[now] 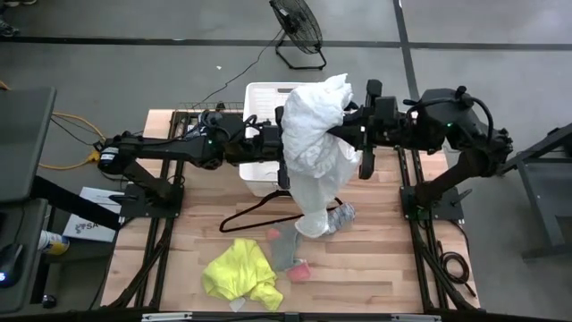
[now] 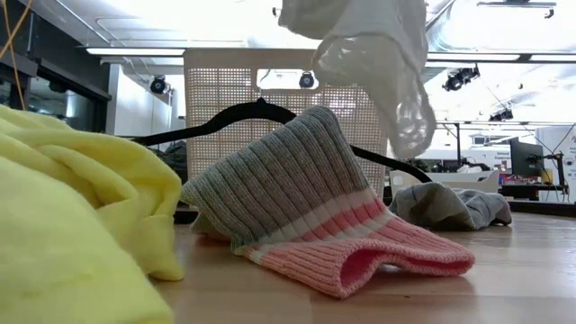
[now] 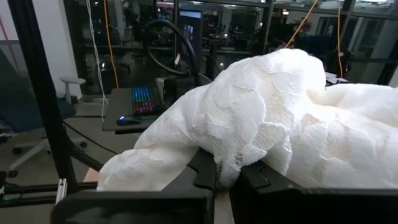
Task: Pick & Place Cloths
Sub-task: Put the white dress into the large white bin
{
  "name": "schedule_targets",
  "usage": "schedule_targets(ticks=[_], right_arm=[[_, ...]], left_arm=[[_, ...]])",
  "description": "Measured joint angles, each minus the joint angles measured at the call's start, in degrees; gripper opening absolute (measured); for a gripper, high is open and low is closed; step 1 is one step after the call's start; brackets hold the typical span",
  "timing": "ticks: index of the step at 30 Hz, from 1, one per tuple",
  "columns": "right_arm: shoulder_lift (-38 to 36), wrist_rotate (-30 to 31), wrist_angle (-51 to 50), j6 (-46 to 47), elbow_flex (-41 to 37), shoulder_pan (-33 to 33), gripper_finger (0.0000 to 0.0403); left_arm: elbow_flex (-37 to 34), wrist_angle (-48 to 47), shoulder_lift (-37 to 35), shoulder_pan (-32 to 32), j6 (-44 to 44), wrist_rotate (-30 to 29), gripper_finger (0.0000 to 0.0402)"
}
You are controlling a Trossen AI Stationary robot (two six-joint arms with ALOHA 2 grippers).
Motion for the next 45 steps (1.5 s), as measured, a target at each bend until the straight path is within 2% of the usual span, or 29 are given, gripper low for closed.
schedule_targets(ticks=[8,11,22,27,30,34,39,42,45], right_arm=[[0.0,0.1,0.1,0.0,0.0,0.0,0.0011],[0.0,0.1,0.1,0.0,0.0,0.0,0.0027],[-2.3,8.1,-0.8,1.4,0.0,0.2,0.0142],[-5.1,13.9,-6.6,3.0,0.0,1.2,0.0199],[-6.6,15.4,-10.4,6.4,0.1,1.3,0.0218],[-7.9,15.6,-15.6,12.0,0.1,1.3,0.0223],[-8.1,15.6,-20.8,15.6,0.1,1.3,0.0221],[-8.0,15.7,-22.7,17.0,0.0,1.3,0.0221],[-7.9,15.7,-24.1,17.6,0.0,1.3,0.0220]], left_arm=[[0.0,-2.4,-2.6,0.0,0.8,0.1,0.0009],[0.0,-3.7,-4.1,0.0,1.0,0.1,0.0009],[0.0,-8.8,-10.0,0.0,0.9,0.2,0.0009],[0.0,-10.8,-12.7,0.0,0.9,0.2,0.0009],[0.0,-10.8,-14.2,0.0,0.7,-0.2,0.0009],[1.0,-11.7,-15.7,0.0,0.5,-3.0,0.0009],[6.7,-16.5,-15.4,0.0,1.9,-8.9,0.0009],[10.7,-20.3,-14.3,0.0,5.7,-12.0,0.0009],[14.8,-25.6,-12.9,0.0,11.9,-12.2,0.0009]])
